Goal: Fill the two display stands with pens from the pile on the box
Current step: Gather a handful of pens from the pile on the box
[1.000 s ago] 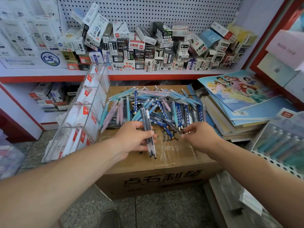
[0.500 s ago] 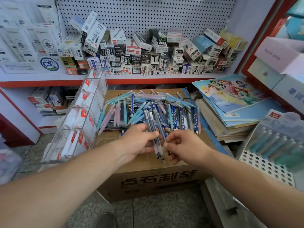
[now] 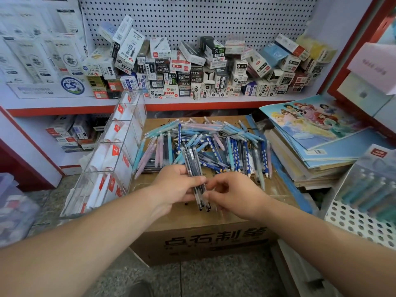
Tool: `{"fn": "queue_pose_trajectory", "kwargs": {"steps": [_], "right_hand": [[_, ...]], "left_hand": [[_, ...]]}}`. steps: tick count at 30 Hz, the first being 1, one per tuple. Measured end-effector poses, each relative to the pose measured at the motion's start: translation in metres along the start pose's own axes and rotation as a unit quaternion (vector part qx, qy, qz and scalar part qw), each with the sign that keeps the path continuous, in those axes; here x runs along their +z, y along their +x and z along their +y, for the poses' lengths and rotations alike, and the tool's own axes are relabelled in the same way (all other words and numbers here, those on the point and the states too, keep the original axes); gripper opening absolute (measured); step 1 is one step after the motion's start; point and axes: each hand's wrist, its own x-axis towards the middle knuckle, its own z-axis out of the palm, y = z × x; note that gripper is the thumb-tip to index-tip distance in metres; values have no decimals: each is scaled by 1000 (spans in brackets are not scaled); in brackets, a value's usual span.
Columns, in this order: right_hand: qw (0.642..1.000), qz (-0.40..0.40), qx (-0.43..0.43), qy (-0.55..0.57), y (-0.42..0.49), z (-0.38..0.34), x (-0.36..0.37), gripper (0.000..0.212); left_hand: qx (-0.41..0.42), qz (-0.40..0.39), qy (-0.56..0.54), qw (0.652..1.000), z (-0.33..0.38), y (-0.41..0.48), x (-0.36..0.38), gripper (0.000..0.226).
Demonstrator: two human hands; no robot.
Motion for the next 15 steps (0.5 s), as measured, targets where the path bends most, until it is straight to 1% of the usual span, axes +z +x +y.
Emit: {"fn": "queue_pose_trajectory", "kwargs": {"steps": [2, 3, 5, 7, 8, 10, 15], "right_hand": [[999, 26, 17, 7, 10, 3, -3, 13], [998, 58, 28, -5, 18, 9, -6, 11], [987, 130, 51, -82, 34, 22, -14, 7], [972, 166, 76, -146, 47, 35, -20, 17], [969, 167, 89, -162, 53, 39, -20, 20], [965, 158, 107, -181, 61, 43, -16, 19], [963, 169, 96, -184, 69, 46, -10, 9]], "left_hand": [[-5, 7, 0, 1000, 1, 3, -6, 24], [-5, 11, 0, 1000, 1, 4, -9, 26], [-2, 19, 9, 1000, 0, 7, -13, 28], [2, 24, 21, 999, -1, 10, -14, 29], [5, 25, 24, 999, -1, 11, -14, 29], [9, 24, 28, 999, -1, 11, -14, 27], [13, 24, 32, 999, -1, 9, -10, 23]]}}
